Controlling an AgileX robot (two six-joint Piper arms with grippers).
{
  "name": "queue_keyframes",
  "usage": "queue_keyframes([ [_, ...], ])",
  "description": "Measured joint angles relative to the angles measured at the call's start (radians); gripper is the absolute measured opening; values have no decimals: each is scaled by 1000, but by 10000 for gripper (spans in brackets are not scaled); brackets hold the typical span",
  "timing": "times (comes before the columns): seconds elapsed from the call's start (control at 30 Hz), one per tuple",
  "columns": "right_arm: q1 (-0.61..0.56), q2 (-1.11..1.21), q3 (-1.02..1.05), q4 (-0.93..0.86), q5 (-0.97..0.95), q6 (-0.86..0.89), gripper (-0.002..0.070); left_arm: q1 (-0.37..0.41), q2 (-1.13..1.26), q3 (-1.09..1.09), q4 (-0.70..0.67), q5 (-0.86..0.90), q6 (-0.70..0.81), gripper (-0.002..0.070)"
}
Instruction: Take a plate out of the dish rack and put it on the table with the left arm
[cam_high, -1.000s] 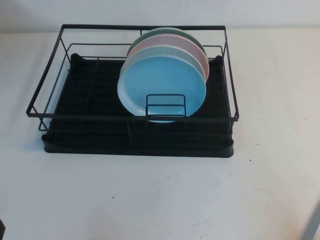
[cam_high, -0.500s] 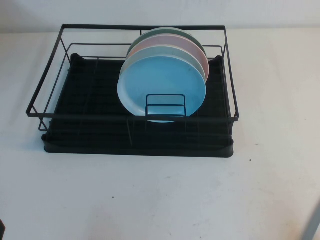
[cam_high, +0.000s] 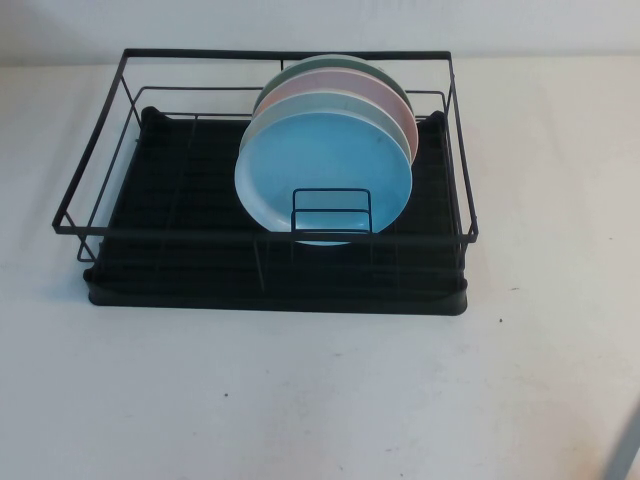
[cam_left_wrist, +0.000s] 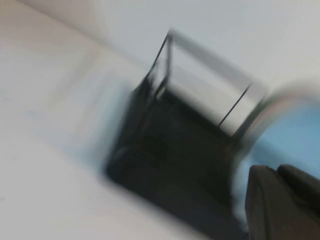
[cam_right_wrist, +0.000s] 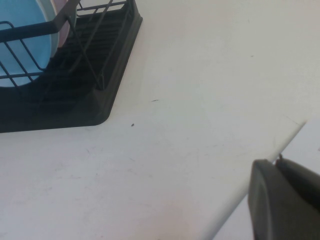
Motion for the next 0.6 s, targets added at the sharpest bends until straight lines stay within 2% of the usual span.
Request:
queue_keyframes([
  [0.1, 0, 0, 0, 0, 0, 0, -20, 0, 0, 0, -170, -184, -179, -3],
  [0.17, 0, 0, 0, 0, 0, 0, -20, 0, 0, 0, -228, -280, -226, -3],
  [0.33, 0, 0, 0, 0, 0, 0, -20, 0, 0, 0, -264, -426, -225, -3],
  [0.47, 0, 0, 0, 0, 0, 0, -20, 0, 0, 0, -272, -452, -205, -3],
  [0.6, 0, 0, 0, 0, 0, 0, -20, 0, 0, 0, -279, -463, -122, -3],
])
